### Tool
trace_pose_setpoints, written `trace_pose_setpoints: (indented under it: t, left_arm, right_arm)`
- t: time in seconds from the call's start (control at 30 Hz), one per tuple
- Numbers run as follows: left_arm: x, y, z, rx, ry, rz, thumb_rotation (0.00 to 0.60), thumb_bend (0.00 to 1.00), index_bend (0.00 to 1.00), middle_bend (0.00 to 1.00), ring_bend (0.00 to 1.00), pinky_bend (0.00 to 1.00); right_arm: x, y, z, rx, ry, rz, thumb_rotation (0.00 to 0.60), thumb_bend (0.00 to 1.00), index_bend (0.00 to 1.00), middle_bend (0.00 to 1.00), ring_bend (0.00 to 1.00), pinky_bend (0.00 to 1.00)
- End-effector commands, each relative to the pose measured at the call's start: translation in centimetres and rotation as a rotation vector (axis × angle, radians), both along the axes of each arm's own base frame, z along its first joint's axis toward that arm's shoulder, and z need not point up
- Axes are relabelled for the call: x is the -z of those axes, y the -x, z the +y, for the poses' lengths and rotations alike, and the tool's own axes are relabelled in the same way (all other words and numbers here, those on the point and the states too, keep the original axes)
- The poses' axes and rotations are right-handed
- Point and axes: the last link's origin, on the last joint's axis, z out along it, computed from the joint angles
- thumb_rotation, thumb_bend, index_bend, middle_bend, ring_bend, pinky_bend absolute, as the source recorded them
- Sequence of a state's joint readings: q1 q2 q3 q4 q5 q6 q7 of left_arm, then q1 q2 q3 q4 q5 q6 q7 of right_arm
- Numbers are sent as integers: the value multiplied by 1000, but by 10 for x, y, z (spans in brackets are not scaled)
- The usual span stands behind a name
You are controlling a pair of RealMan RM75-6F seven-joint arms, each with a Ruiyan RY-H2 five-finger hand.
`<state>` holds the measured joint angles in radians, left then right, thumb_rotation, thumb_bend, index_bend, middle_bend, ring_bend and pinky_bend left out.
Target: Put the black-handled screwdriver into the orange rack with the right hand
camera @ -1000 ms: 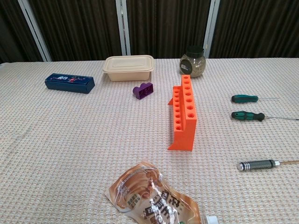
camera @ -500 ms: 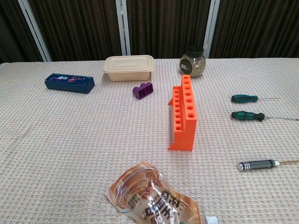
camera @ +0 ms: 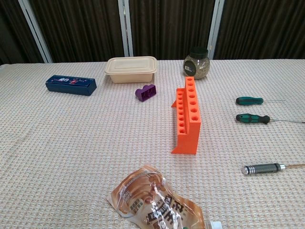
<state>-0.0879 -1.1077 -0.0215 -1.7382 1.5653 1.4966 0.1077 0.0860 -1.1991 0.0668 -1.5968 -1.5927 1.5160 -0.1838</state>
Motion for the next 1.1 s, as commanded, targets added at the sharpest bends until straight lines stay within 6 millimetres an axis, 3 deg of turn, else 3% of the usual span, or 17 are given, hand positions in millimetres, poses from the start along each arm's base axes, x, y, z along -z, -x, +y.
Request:
trace_pose_setpoints:
  t: [0.03,0.43,0.7,1.1]
  left_arm:
    - [0,-1,2,0,-4,8,600,193,187,35,0,0]
    - [-5,-10,16,25,-21,35,600,192,192,34,0,0]
    - [-7,-13,28,29,-35,50,600,193,193,32,0,0]
    - [-2,-15,34,30,-15,57,600,193,192,23,0,0]
  right_arm:
    - [8,-16,-9,-48,-56,61,600,158,280,95,0,0]
    - [49,-57,-35,-76,-160,135,600,159,361,111,0,0]
    - [75,-68,-46,-67,-220,172,600,181,397,127,0,0]
    - [110,-78,-41,-59,-316,266,600,217,423,135,0,0]
